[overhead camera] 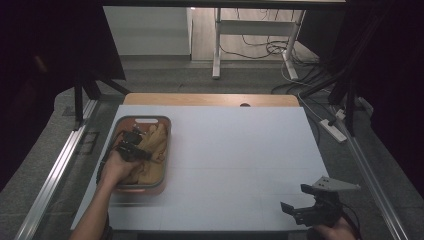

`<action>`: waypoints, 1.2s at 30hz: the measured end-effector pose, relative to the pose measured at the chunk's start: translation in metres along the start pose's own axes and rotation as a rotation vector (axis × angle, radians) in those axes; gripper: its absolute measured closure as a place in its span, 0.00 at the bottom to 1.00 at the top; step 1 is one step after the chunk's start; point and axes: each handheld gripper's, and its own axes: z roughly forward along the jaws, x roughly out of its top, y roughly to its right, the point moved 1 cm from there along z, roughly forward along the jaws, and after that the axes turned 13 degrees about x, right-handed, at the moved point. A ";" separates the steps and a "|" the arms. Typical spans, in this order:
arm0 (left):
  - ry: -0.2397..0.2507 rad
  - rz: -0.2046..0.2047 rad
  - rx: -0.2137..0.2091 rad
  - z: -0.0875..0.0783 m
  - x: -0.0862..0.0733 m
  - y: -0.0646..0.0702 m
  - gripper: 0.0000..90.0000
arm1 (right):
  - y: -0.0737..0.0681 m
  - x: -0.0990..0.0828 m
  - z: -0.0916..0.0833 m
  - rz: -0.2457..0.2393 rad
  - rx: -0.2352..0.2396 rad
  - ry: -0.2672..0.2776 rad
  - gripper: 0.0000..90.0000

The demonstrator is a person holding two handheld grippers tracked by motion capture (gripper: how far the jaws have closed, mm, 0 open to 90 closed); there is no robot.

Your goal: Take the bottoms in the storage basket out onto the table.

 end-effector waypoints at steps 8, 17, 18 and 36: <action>0.001 0.018 0.008 -0.002 0.002 0.004 0.80 | 0.000 0.000 0.000 0.001 0.002 0.002 0.01; 0.005 0.042 0.047 -0.007 0.004 0.008 0.82 | 0.000 0.000 -0.001 0.004 0.006 0.007 0.01; 0.013 0.042 0.046 -0.008 0.004 0.008 0.82 | 0.000 0.000 -0.001 0.004 0.006 0.008 0.01; 0.199 0.002 -0.009 -0.038 0.004 -0.002 0.83 | 0.001 0.000 -0.001 0.006 0.011 0.014 0.01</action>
